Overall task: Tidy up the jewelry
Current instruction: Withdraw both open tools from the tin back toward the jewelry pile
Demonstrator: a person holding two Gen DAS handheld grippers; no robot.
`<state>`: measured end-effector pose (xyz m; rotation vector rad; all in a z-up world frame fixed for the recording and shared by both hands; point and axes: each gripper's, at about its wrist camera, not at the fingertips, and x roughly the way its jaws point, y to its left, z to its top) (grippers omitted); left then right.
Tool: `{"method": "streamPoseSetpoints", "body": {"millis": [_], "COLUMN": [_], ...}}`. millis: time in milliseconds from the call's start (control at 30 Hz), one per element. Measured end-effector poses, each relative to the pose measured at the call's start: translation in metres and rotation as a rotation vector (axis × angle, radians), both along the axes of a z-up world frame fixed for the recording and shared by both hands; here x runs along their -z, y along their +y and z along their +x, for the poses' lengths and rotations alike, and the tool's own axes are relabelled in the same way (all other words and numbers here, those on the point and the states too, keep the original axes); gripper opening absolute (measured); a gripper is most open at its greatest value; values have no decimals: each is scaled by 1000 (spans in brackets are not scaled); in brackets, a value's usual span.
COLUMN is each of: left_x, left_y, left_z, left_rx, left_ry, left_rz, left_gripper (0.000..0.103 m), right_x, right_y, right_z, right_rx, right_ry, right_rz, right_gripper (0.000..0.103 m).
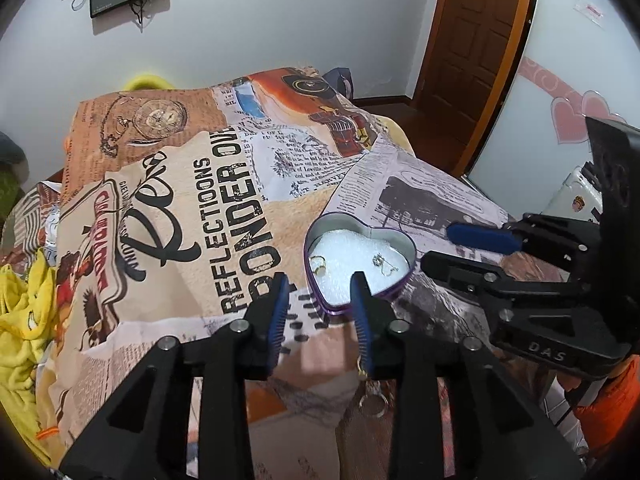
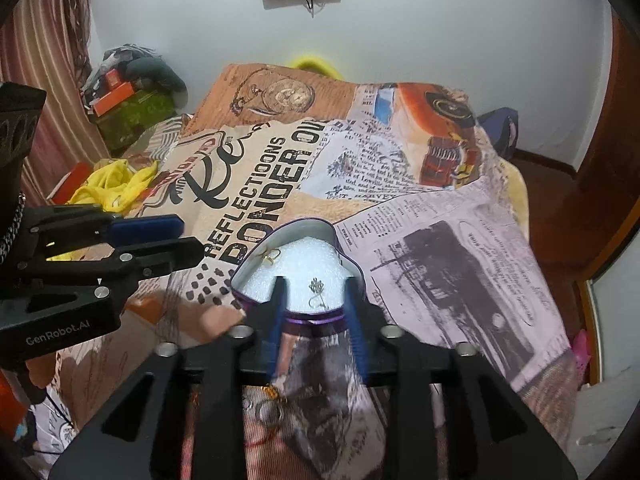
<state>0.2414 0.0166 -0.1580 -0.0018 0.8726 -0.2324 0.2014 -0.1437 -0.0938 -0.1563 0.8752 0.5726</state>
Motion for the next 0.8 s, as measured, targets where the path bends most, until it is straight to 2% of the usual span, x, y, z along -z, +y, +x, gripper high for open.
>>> {"method": "streamPoseSetpoints", "body": {"millis": [267, 433, 700, 800], "left_x": [1, 11, 44, 55], "left_y": [-2, -6, -14, -17], "left_z": [-31, -49, -63, -65], "left_rx": [11, 25, 51, 70], "left_ry": [15, 47, 115, 140], "left_rz": [13, 21, 75, 72], "left_gripper": [39, 39, 39, 39], "right_x": [-10, -8, 10, 23], "right_y": [-12, -18, -24, -26], "right_z": [-25, -39, -55, -57], "right_rx": [25, 36, 47, 52], "right_ry": [-26, -19, 19, 54], "right_rz": [-8, -12, -44, -55], "right_gripper": [36, 36, 36, 36]}}
